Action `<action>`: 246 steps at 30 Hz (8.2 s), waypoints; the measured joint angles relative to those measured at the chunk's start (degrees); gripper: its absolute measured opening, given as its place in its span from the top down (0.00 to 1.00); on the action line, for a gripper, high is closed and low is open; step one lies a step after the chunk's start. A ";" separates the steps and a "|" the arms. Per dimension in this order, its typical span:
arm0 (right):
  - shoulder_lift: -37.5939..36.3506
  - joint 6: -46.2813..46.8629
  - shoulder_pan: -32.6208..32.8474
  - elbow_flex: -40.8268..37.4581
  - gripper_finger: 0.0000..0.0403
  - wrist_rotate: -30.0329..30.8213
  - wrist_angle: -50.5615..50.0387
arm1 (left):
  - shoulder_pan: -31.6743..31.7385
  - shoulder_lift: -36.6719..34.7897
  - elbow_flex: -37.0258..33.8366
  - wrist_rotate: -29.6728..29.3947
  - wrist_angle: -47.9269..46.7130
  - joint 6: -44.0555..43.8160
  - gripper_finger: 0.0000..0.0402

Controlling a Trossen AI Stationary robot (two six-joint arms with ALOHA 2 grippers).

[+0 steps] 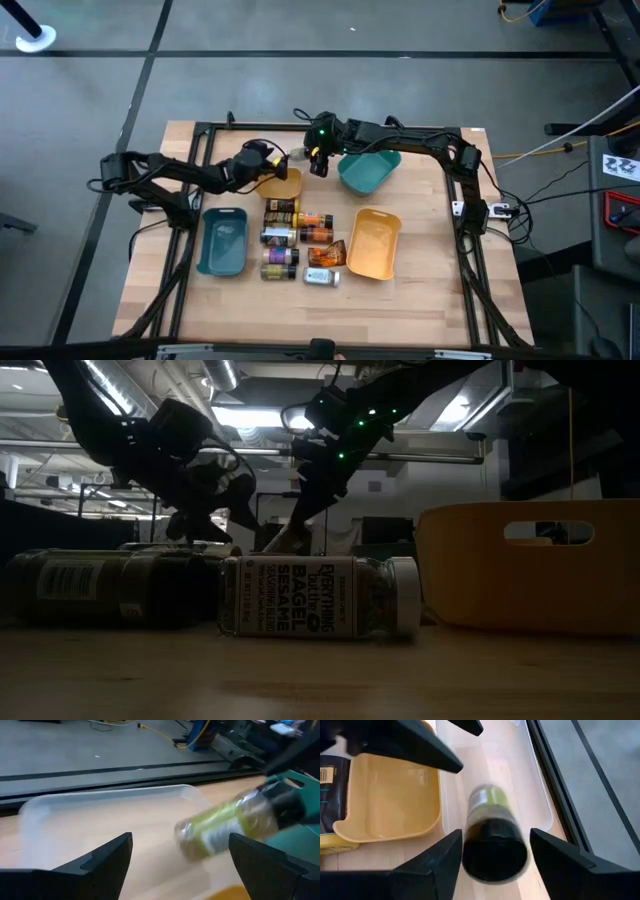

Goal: Sort spices by type
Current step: Put the black seasoning bottle into the transparent bin, then put the yellow seasoning can into the top yellow bin

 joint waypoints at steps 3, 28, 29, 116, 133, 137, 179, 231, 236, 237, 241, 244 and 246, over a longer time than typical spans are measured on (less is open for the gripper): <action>0.00 -0.02 0.00 0.01 0.36 0.00 0.07 | 0.90 0.00 0.02 -0.19 -0.70 -0.16 0.20; -4.59 -2.34 0.04 0.01 0.36 6.10 -0.27 | -0.12 -5.38 0.12 0.97 -1.54 1.57 0.20; -5.17 -2.34 0.04 0.01 0.36 6.10 -0.71 | -0.38 -5.36 0.11 0.98 -1.63 1.44 0.20; 2.97 4.40 18.28 9.08 0.51 -4.63 -27.25 | -29.33 -18.82 0.04 13.61 -14.24 12.66 0.20; 6.60 -2.79 3.49 16.09 0.50 -4.74 -7.90 | -29.21 -31.73 0.07 12.52 -14.08 16.07 0.20; 10.11 -3.37 0.88 16.07 0.50 -9.57 -1.90 | -29.16 -32.13 0.07 11.05 -14.66 16.85 0.20; 13.98 -8.10 -2.96 16.03 0.33 -2.58 0.91 | -29.16 -31.89 0.07 9.50 -19.05 15.97 0.20; -26.31 13.14 30.17 -4.61 0.33 10.18 -39.09 | -19.69 -1.69 15.15 11.24 -51.54 24.20 0.20; -27.30 16.23 30.16 -13.20 0.33 10.10 -33.36 | -19.89 1.78 15.19 11.23 -50.88 25.04 0.20; -27.41 16.57 30.14 -14.99 0.33 10.12 -31.89 | -19.89 2.55 15.15 11.25 -51.09 25.06 0.20; -27.45 17.78 30.14 -21.45 0.33 10.12 -26.14 | -19.89 3.64 15.12 11.25 -50.56 25.08 0.21; -27.45 18.67 30.14 -26.03 0.33 10.10 -21.05 | -19.89 3.93 15.08 11.26 -50.66 25.10 0.24; -27.41 19.18 30.01 -28.59 0.33 10.05 -19.71 | -19.89 3.93 15.08 11.27 -50.62 25.08 0.28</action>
